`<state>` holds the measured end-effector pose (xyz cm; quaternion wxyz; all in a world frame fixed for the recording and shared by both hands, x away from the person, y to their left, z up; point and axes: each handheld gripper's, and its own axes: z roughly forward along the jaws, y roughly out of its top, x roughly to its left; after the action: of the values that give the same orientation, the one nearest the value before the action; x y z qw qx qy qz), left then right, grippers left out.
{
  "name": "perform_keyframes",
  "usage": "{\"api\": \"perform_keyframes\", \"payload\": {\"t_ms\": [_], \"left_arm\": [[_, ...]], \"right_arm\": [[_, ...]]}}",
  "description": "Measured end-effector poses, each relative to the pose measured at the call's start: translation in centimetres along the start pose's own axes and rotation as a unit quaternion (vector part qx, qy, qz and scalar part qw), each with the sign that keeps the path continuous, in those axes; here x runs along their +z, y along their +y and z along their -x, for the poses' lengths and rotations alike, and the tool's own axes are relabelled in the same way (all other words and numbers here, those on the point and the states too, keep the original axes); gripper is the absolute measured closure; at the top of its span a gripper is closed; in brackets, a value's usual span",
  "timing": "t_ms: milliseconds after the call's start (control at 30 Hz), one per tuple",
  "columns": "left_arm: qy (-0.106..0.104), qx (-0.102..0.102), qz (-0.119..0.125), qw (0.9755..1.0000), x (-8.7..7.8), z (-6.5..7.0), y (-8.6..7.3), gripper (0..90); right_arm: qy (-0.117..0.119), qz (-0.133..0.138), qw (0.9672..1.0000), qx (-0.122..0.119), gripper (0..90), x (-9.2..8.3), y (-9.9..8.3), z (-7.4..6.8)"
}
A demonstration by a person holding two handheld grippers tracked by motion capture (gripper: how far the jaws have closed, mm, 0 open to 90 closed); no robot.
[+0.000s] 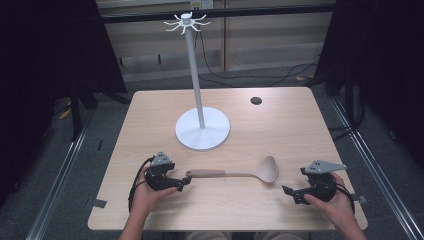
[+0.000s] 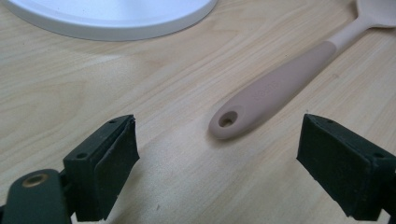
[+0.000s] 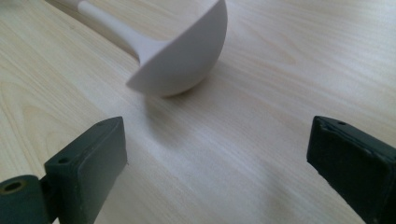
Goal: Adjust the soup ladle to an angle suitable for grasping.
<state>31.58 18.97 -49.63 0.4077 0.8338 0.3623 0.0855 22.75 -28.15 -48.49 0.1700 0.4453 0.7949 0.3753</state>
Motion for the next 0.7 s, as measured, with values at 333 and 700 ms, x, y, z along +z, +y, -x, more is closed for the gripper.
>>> {"api": "perform_keyframes", "payload": {"t_ms": [333,700], "left_arm": [[0.0,0.007,0.003,1.0,-0.2,0.4,0.2,15.0],[0.009,0.01,-0.008,0.9999,-1.0,0.9,0.6,63.7]], "right_arm": [[0.01,0.006,0.9994,-0.033,6.0,0.1,1.1,-1.6],[0.007,0.003,0.9997,-0.022,6.0,0.5,1.0,-1.4]]}}
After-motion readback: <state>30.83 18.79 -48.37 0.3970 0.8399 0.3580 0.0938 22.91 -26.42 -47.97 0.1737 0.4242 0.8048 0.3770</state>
